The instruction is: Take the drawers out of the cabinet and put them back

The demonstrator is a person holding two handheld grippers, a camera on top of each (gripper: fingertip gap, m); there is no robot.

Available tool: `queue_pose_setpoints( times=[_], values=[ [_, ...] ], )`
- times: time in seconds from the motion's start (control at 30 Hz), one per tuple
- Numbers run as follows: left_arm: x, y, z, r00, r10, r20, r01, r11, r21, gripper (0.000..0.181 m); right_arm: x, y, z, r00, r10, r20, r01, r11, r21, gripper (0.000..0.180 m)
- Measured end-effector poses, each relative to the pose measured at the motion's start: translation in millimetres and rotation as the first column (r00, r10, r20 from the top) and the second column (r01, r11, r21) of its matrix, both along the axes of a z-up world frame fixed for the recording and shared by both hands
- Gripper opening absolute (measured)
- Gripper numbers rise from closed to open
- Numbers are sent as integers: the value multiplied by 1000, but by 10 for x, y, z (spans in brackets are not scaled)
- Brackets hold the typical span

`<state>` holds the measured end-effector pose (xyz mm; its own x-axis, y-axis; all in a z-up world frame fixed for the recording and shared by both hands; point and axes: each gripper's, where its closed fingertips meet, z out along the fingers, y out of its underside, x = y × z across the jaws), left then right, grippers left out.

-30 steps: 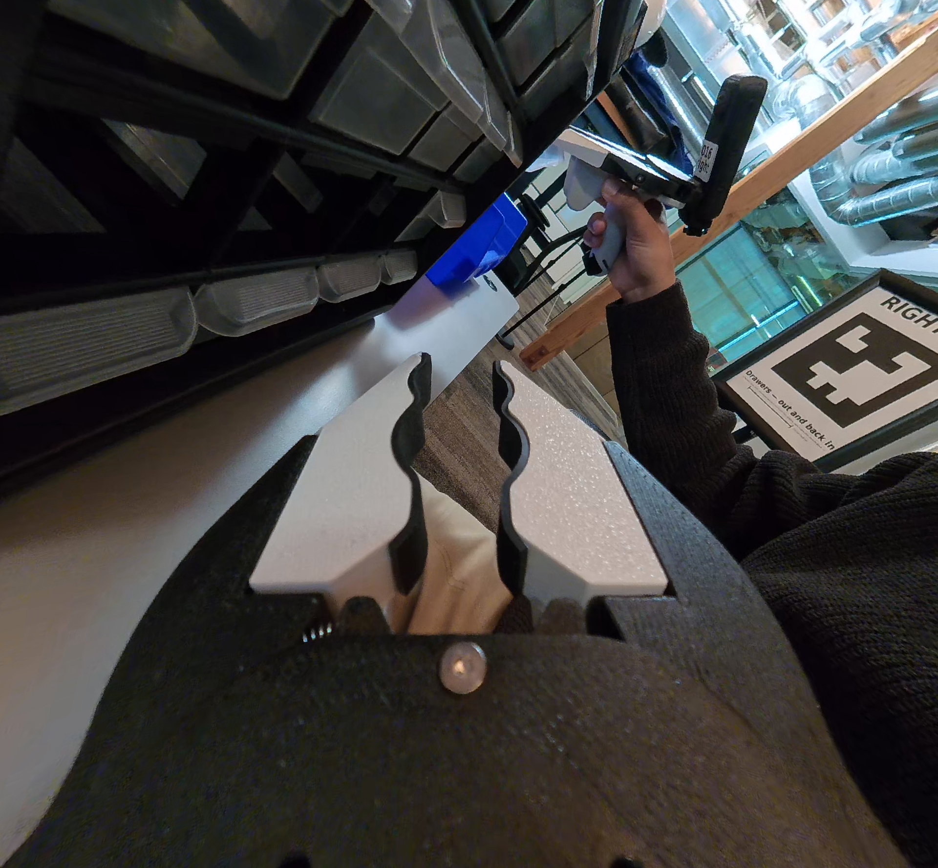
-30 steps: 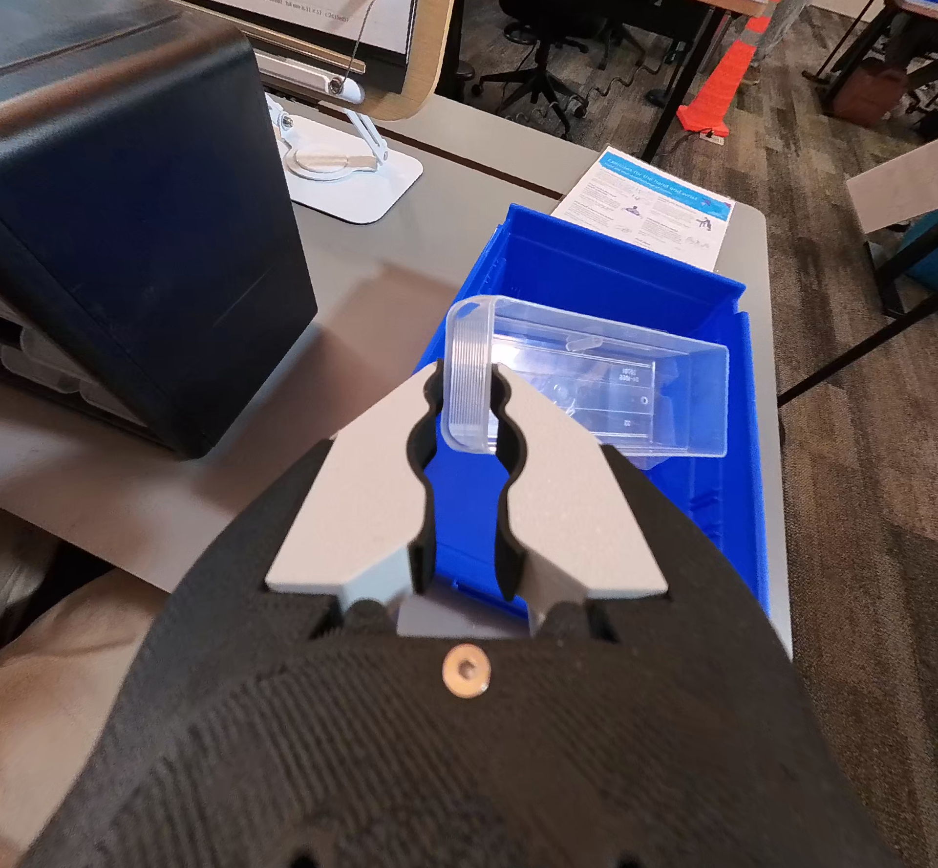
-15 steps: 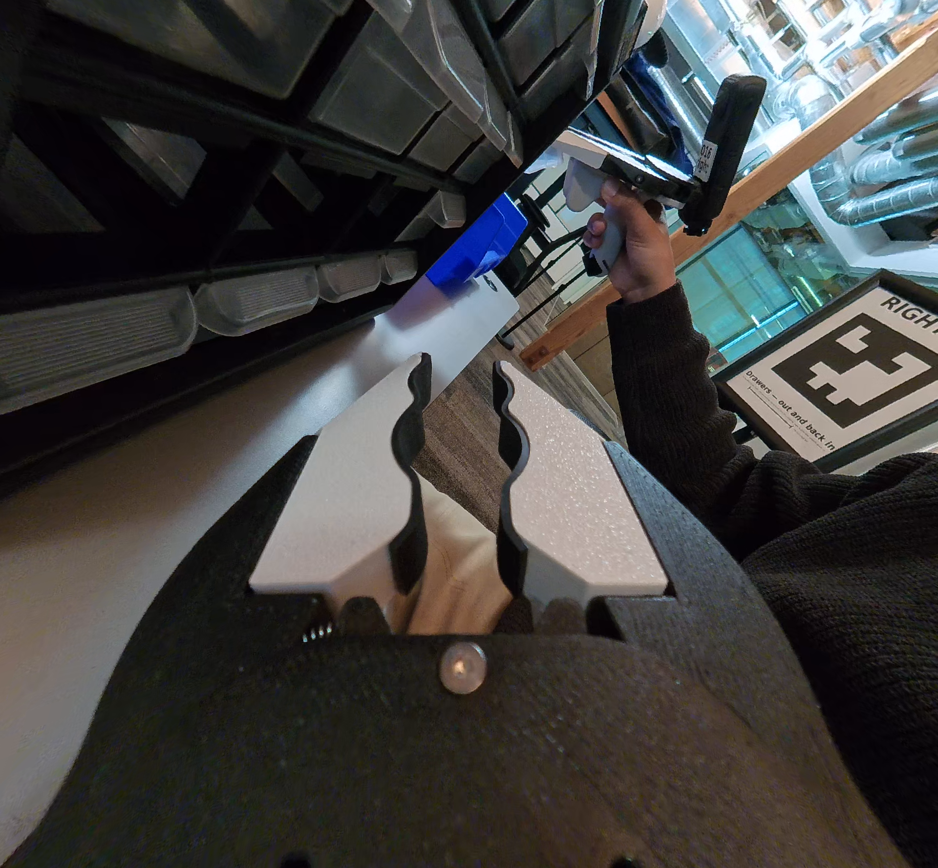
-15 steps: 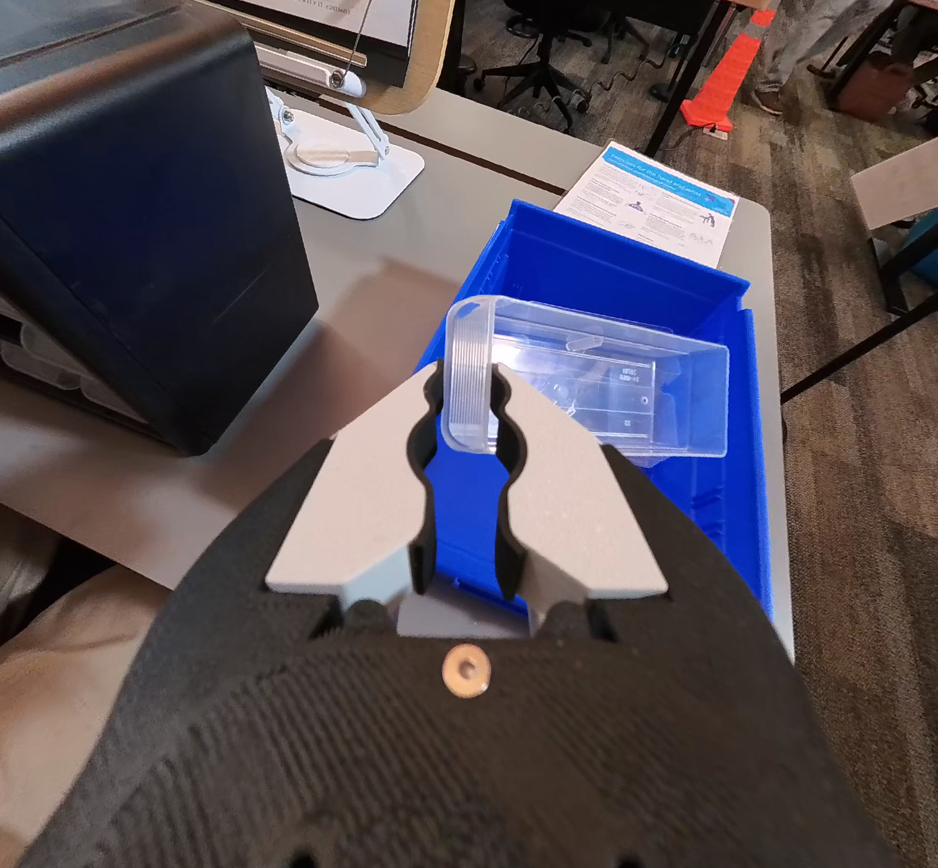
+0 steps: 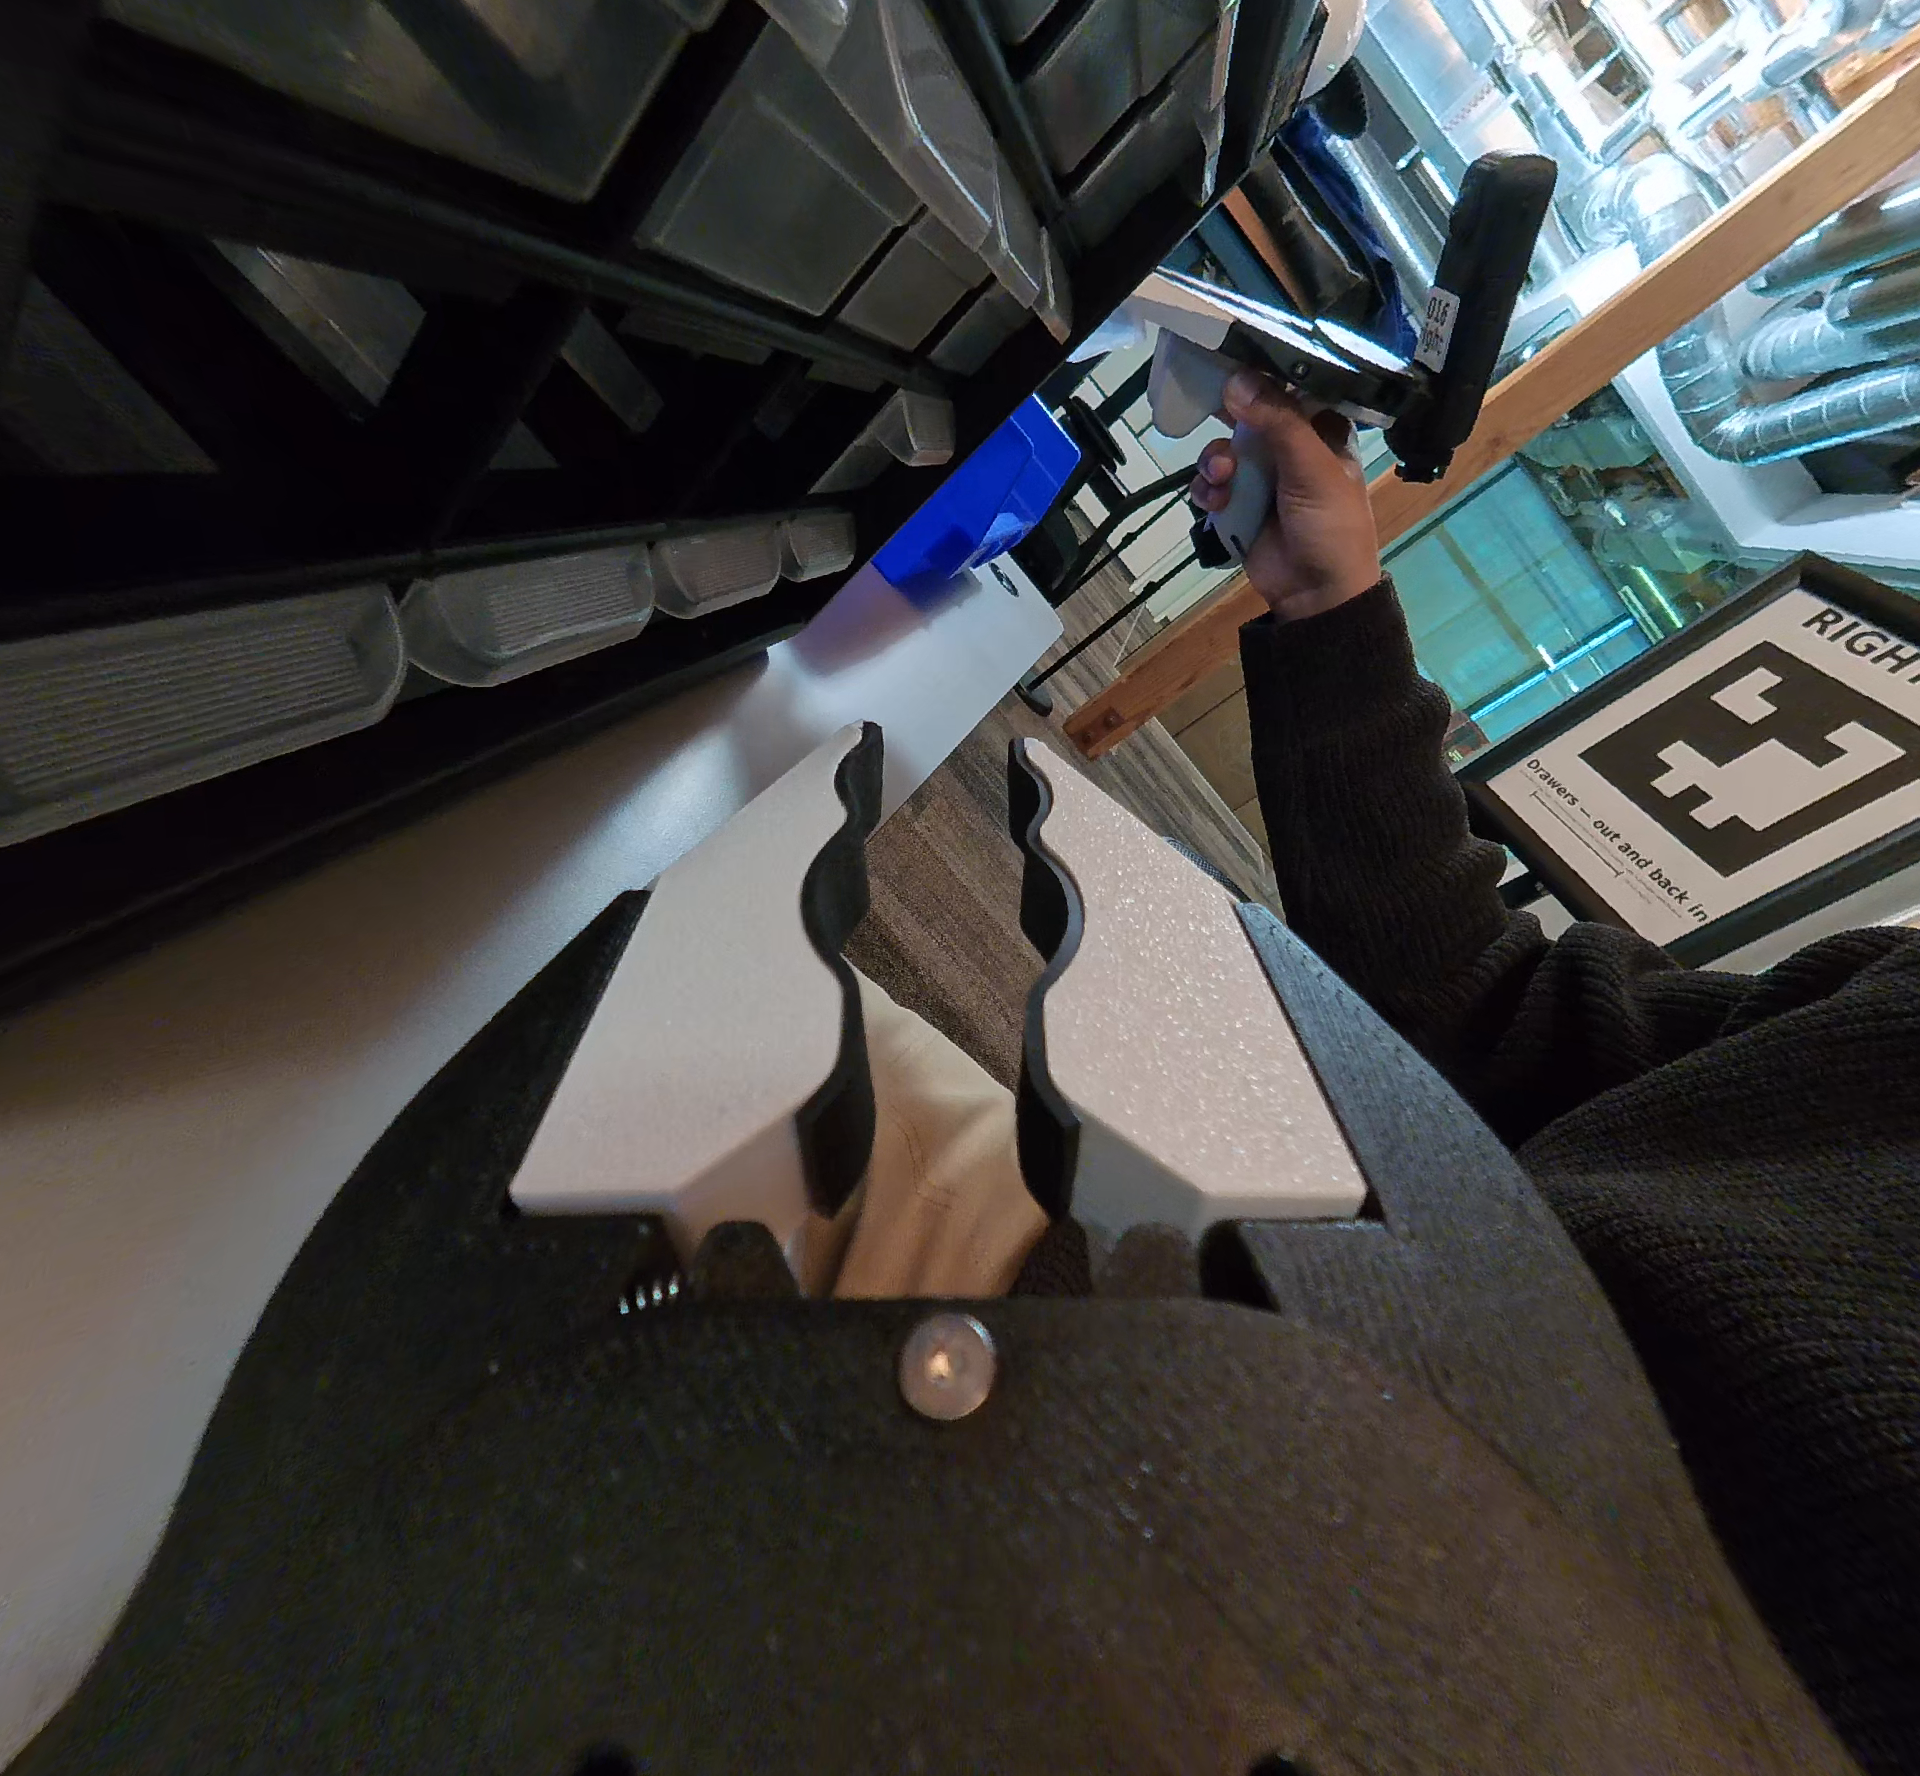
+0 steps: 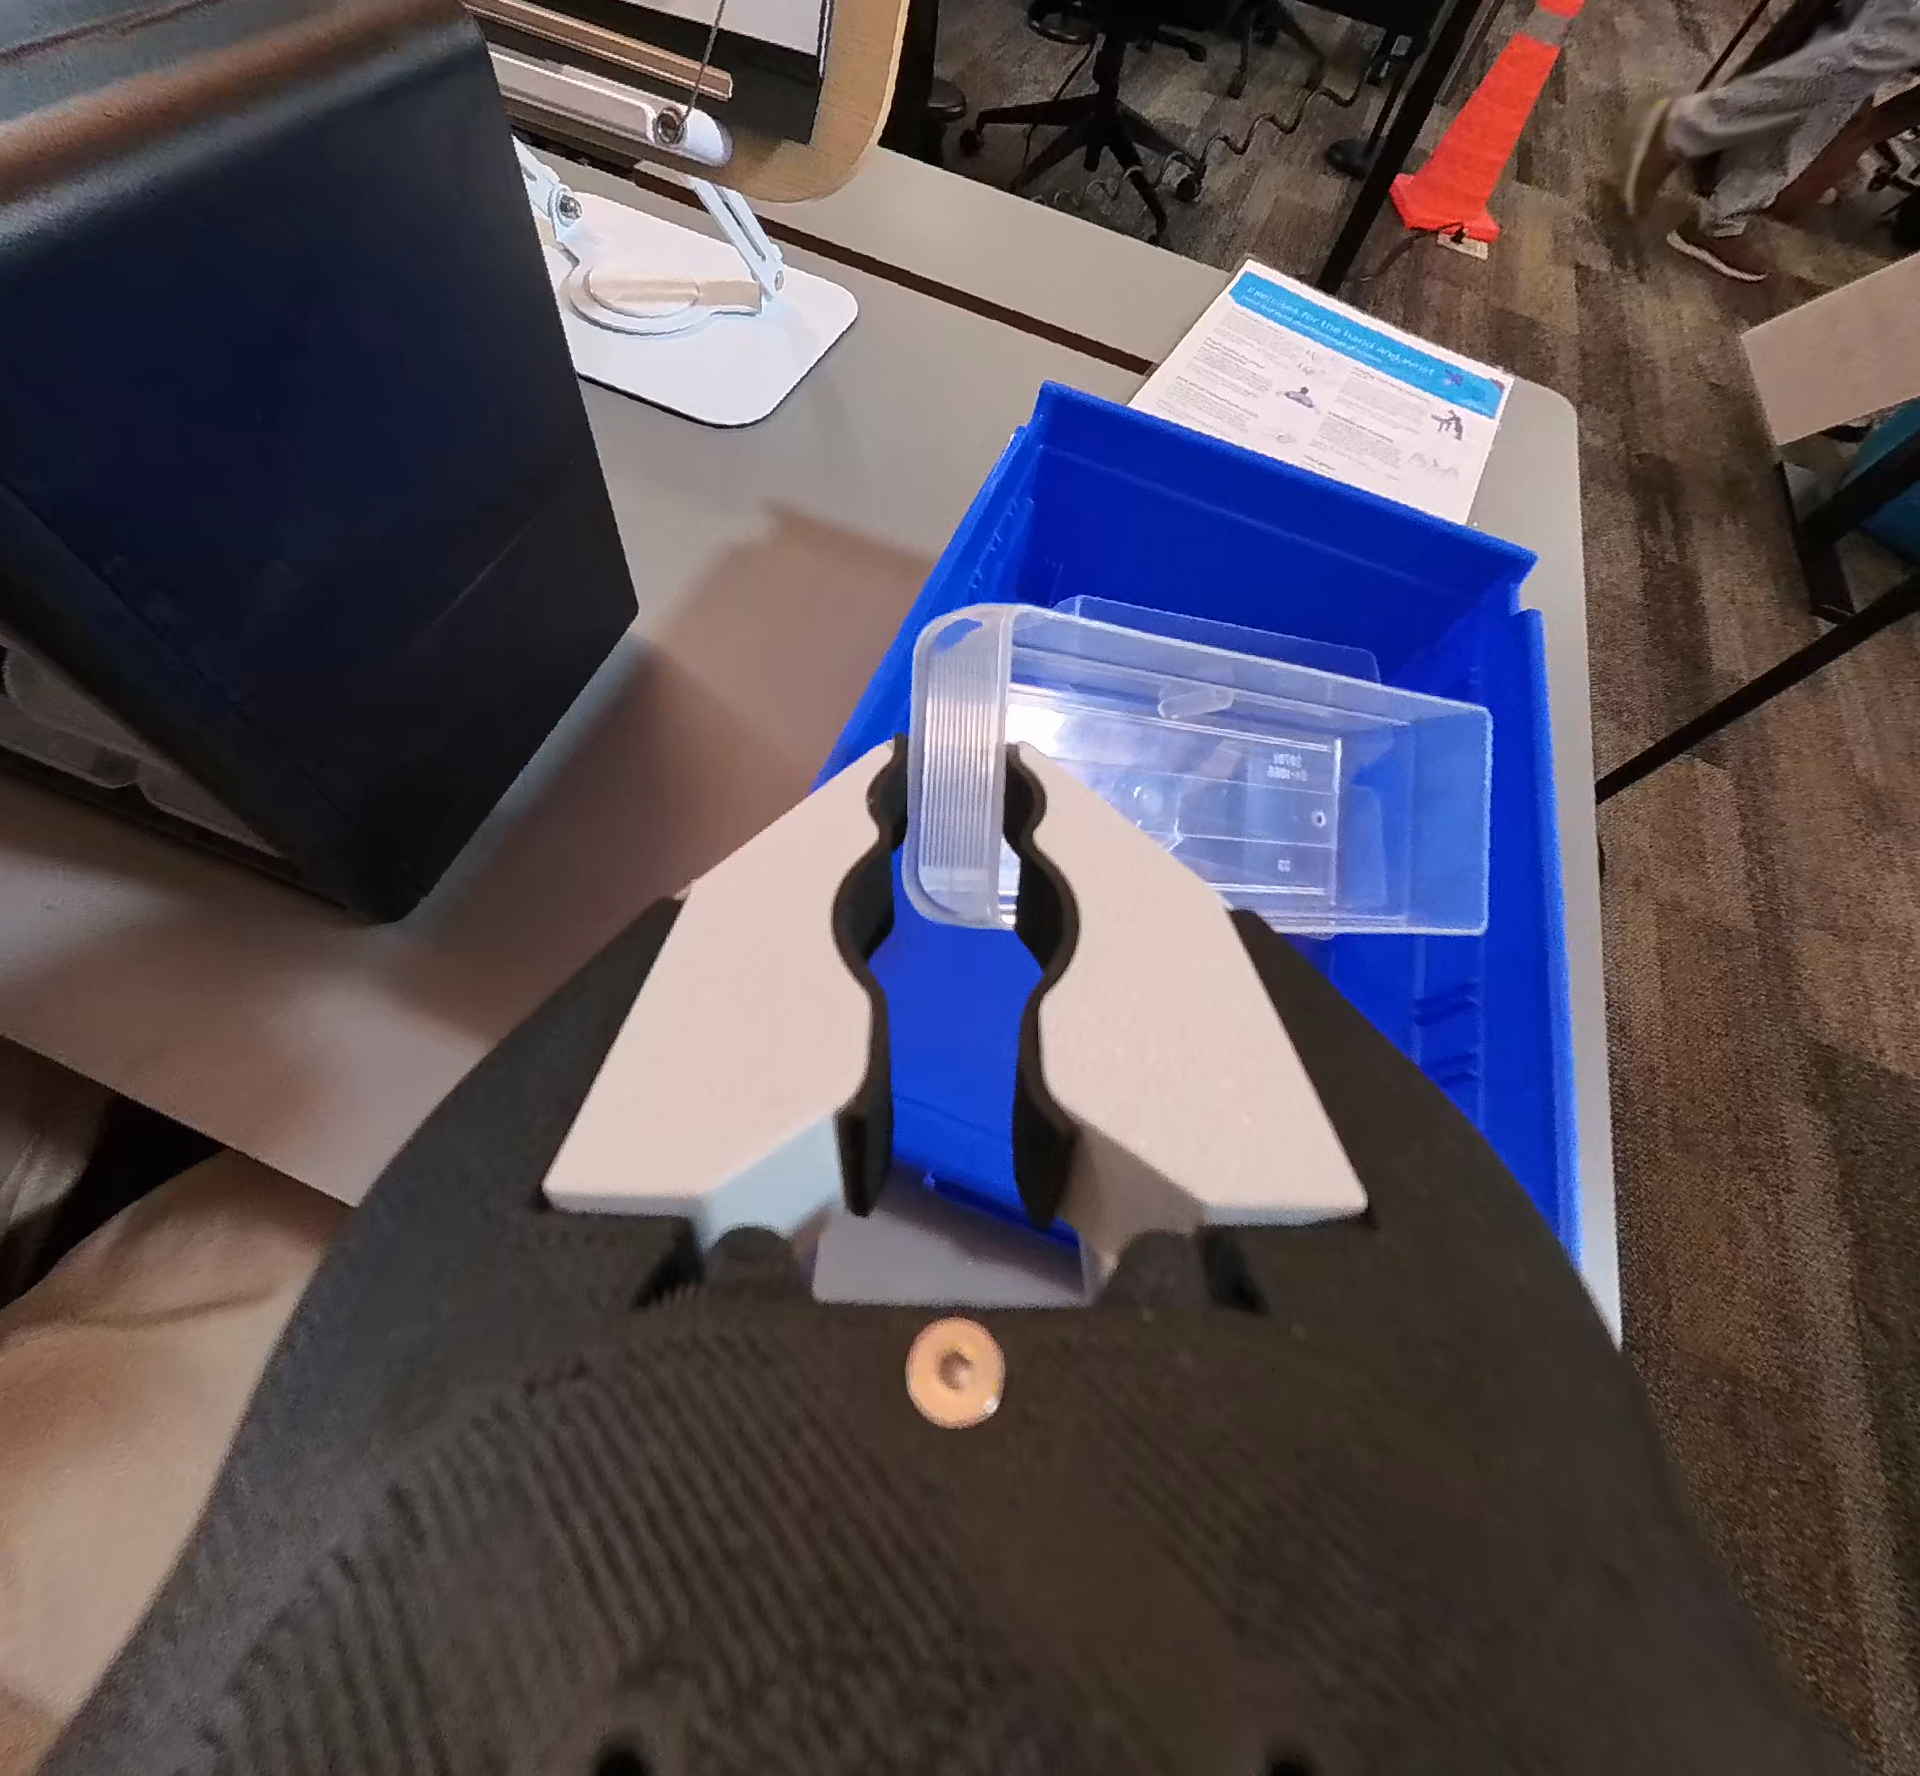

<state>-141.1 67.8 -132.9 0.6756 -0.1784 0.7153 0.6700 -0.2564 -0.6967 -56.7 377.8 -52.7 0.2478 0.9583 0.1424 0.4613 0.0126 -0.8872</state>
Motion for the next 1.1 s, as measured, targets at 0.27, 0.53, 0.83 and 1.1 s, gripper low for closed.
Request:
queue_pose_setpoints(
  times=[0.27,0.53,0.83,1.1],
  values=[
    [2,1,-1,1000,-1,0,1,1000,-1,21,28,65,-86,999,-26,29,27,1000,-13,17],
    [3,2,-5,1000,-1,1,1,1000,-2,21,-9,85,-475,990,-31,139,43,996,-83,17],
    [5,5,-21,1000,-2,5,2,1000,-6,21,-43,230,-1024,960,-65,274,105,985,-137,16],
    [17,14,-40,1000,-1,2,1,1000,-12,21,-173,302,-1222,958,-59,281,116,974,-192,14]
  ],
)
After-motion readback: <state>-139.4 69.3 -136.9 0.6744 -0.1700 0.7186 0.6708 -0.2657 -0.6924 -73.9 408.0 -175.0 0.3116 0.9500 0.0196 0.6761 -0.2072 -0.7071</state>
